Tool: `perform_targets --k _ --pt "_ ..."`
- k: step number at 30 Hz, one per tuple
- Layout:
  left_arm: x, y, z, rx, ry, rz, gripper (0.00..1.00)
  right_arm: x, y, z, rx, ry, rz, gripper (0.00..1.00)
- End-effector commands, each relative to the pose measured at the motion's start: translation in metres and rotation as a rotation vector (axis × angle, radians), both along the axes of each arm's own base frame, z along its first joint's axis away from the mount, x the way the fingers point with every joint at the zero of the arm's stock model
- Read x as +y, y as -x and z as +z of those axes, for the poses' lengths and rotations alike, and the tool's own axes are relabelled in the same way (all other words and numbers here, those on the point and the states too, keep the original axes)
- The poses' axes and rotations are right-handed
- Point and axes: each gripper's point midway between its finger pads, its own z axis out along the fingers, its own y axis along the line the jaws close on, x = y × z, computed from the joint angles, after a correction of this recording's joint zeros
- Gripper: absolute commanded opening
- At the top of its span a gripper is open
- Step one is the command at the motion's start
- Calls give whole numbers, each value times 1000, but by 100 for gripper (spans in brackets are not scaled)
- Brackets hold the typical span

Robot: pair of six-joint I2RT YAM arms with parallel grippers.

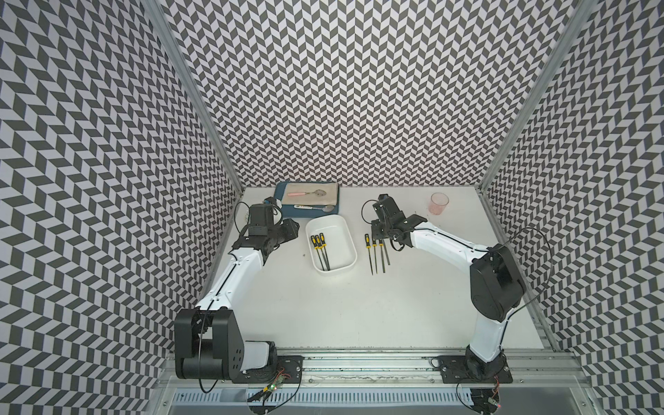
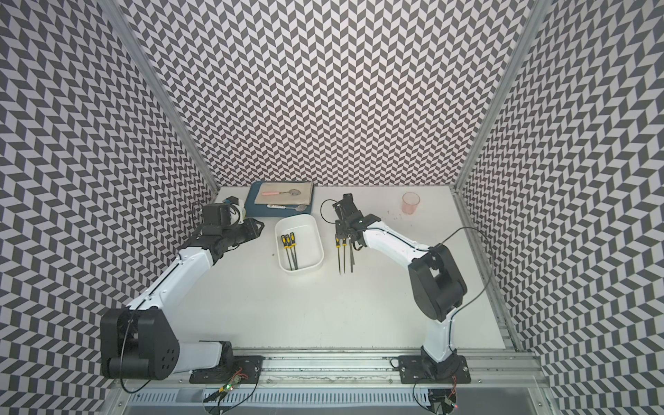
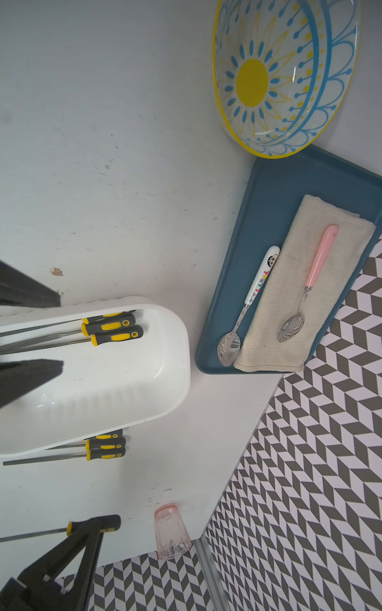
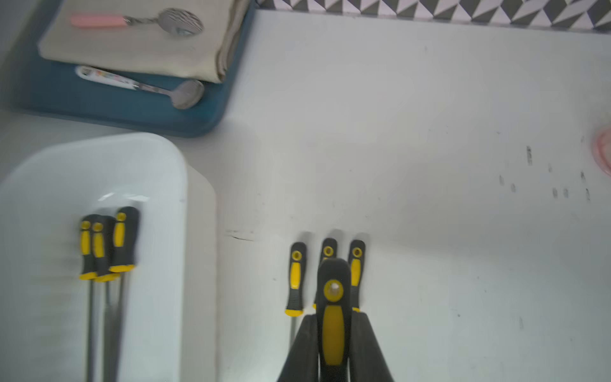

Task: Take the file tool out of the storage box
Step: Pick up the file tool from the storage box, then place the file tool at the center of the board.

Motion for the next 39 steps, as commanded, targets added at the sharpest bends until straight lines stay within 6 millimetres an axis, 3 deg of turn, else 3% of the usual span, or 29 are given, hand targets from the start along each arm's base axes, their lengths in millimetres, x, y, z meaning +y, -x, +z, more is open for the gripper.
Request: perform_targets --k 1,6,15,27,39 --pt "-1 1 -4 10 -23 -8 32 -7 -12 17 -88 -46 -3 4" --pt "-2 1 -5 15 -22 -10 32 -31 -17 -20 -62 -43 -37 1" --pt "-1 1 -8 24 -30 -4 32 -38 -33 -49 -14 -43 -42 1" --pt "-5 1 -8 26 -16 -24 32 -37 -46 -63 -22 -58 -49 1" --pt "-5 1 -7 25 -19 -23 32 -35 -46 -82 2 -46 -46 1"
